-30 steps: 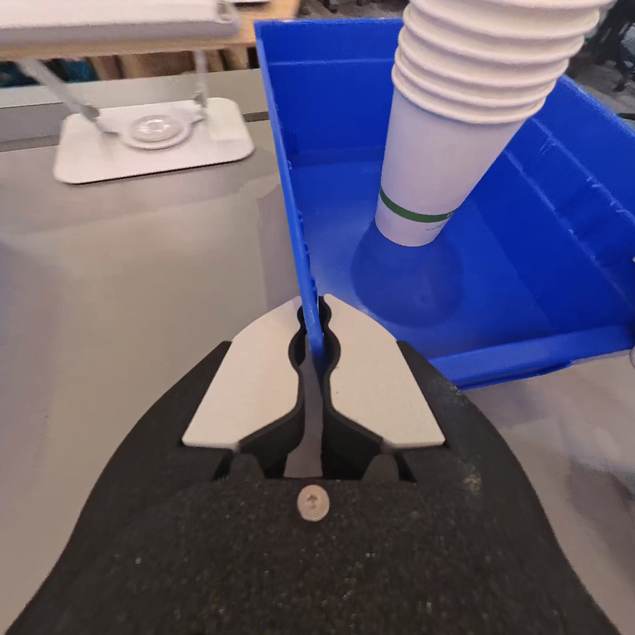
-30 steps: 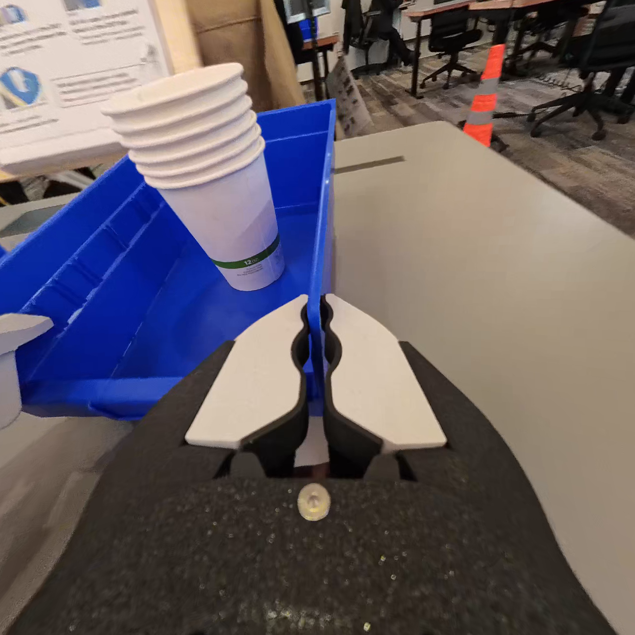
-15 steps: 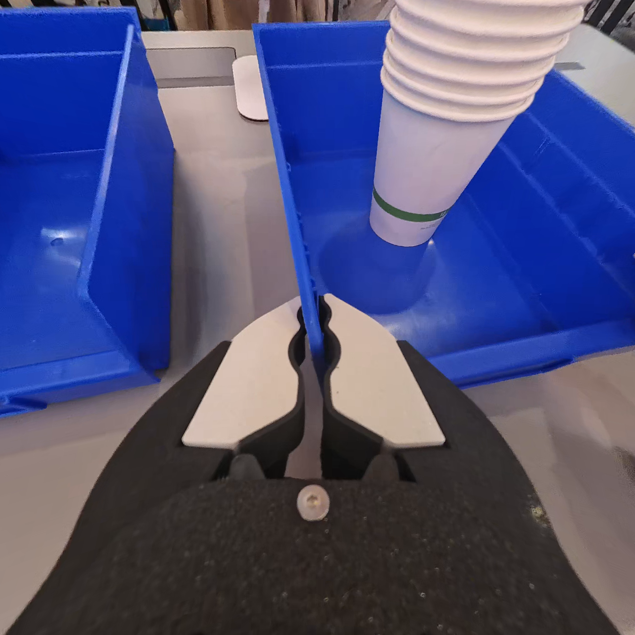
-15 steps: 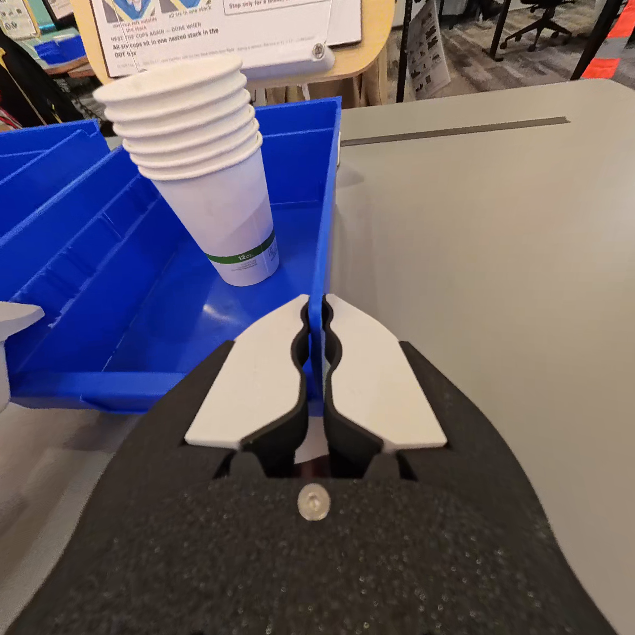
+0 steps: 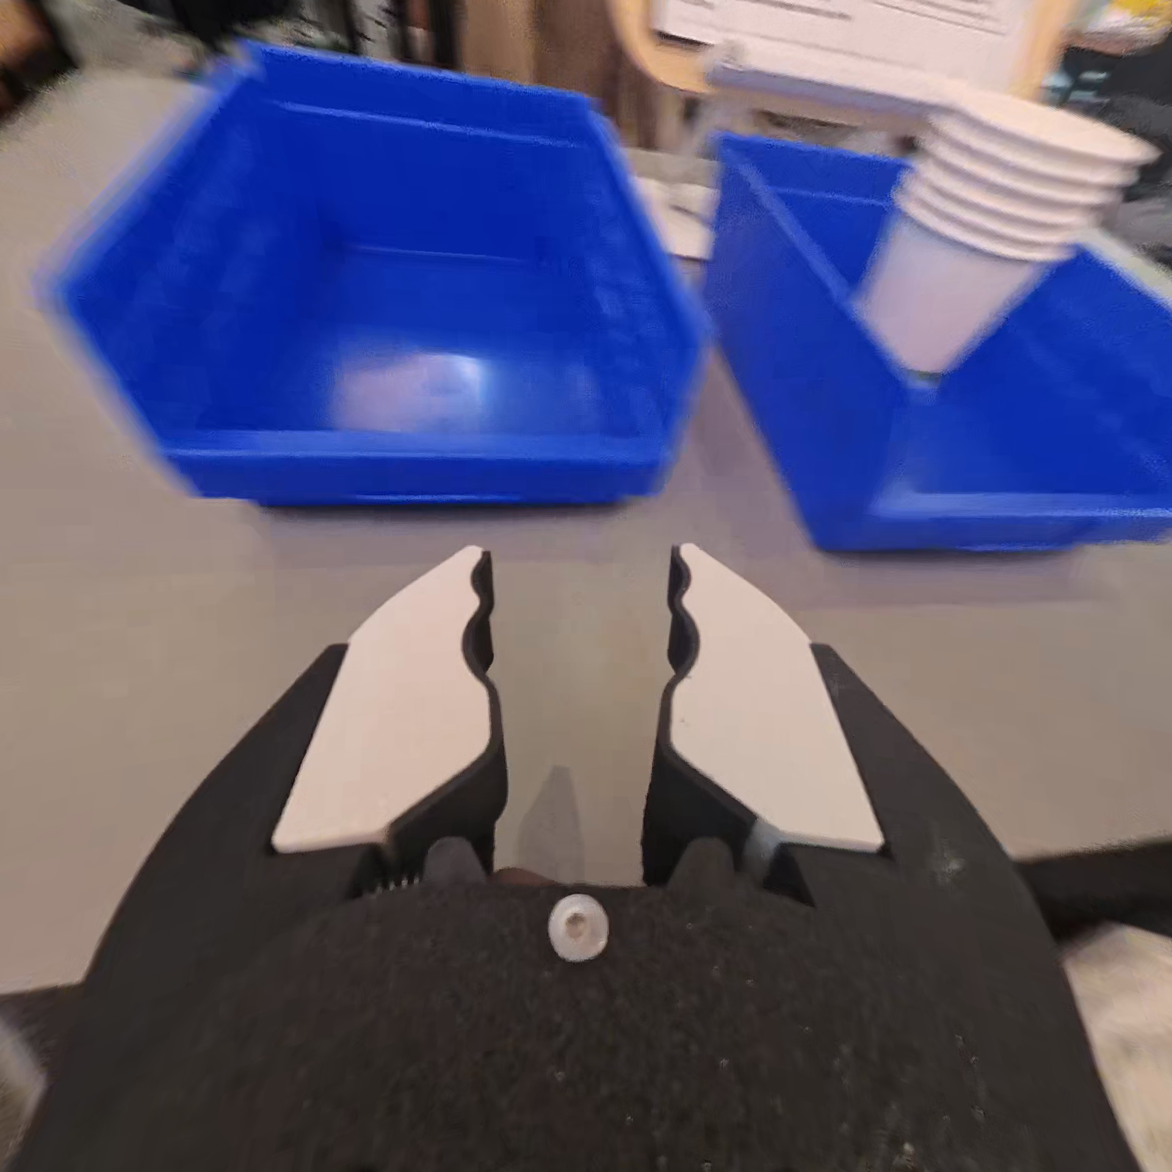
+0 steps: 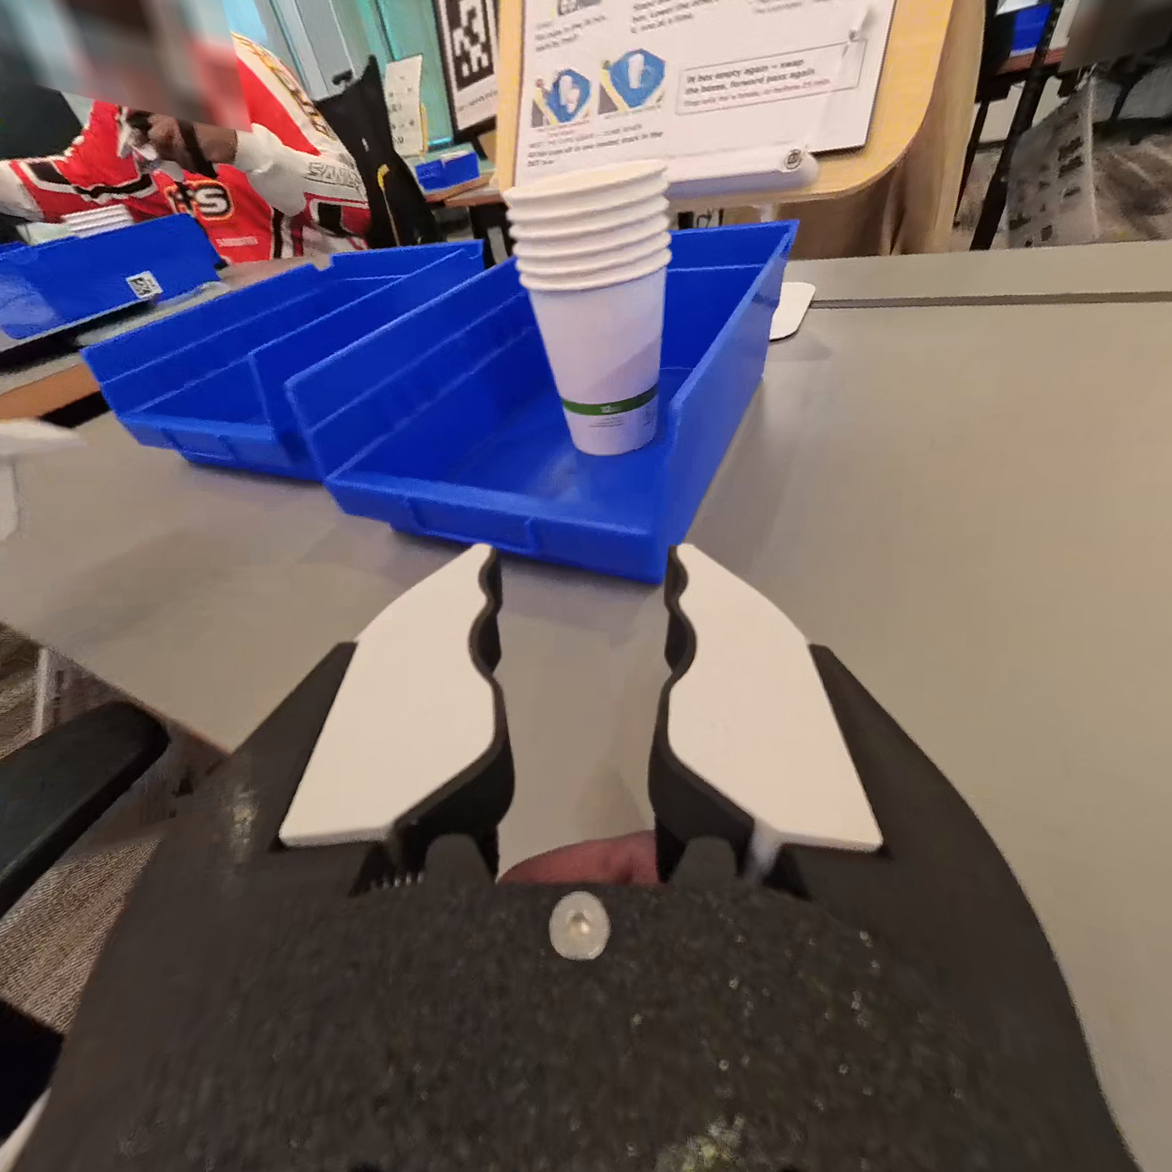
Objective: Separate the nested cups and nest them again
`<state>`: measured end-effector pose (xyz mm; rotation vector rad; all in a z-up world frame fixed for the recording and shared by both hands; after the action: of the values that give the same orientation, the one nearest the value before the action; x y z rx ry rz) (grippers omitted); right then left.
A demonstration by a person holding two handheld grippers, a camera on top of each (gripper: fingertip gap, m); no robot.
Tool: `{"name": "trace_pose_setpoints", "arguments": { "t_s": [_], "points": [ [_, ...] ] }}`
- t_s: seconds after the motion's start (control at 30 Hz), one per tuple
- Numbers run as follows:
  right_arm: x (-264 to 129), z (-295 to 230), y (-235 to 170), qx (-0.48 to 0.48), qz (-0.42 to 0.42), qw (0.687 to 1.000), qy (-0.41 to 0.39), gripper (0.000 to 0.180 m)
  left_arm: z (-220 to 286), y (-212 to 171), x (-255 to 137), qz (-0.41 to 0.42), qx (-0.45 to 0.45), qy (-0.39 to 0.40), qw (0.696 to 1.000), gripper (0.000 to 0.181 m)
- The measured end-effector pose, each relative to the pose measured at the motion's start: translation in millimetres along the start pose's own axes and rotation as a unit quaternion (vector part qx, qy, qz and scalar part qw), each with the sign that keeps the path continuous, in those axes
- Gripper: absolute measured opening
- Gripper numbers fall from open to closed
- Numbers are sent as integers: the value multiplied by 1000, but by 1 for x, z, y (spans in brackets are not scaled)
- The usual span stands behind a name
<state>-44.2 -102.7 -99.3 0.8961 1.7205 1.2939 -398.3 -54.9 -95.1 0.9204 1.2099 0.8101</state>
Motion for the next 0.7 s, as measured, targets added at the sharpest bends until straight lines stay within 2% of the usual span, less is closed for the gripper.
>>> {"name": "trace_pose_setpoints", "arguments": {
  "t_s": [0.07, 0.13, 0.27, 0.33, 0.37, 0.43, 0.57, 0.7],
  "points": [
    [-4, -16, -9, 10, -5, 1000, 26, 47, -59, 13, 6, 8, -2, 65, 998, 55],
    [0, -30, -17, 15, -19, 998, 55, 46, -102, 27, 21, 10, -8, 94, 995, 58],
    [13, -46, -27, -4, -49, 996, 72, 46, -141, 42, 62, -12, -22, 100, 995, 62],
    [18, -54, -31, 2, -60, 994, 88, 45, -148, 45, 80, -17, -29, 102, 994, 58],
    [21, -57, -33, 7, -67, 993, 95, 45, -151, 44, 89, -27, -36, 105, 993, 49],
    [26, -66, -37, 12, -78, 991, 110, 44, -153, 40, 101, -48, -41, 98, 993, 6],
    [40, -89, -40, -11, -96, 988, 123, 44, -147, 34, 93, -43, -45, 104, 993, 3],
    [67, -124, -35, -52, -107, 984, 131, 46, -132, 15, 58, -21, -20, 149, 988, 2]
  ]
}}
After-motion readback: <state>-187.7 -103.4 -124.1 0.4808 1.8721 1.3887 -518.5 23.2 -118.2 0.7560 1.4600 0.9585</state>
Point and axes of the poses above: each gripper's, where its closed fingertips meet, x out along the fingers, y out of its top, z = x × y across the jaws, the point moved 4 cm from there along -x, back along the fingers, and after that the axes turned 5 degrees about y, right-handed, at the moved point
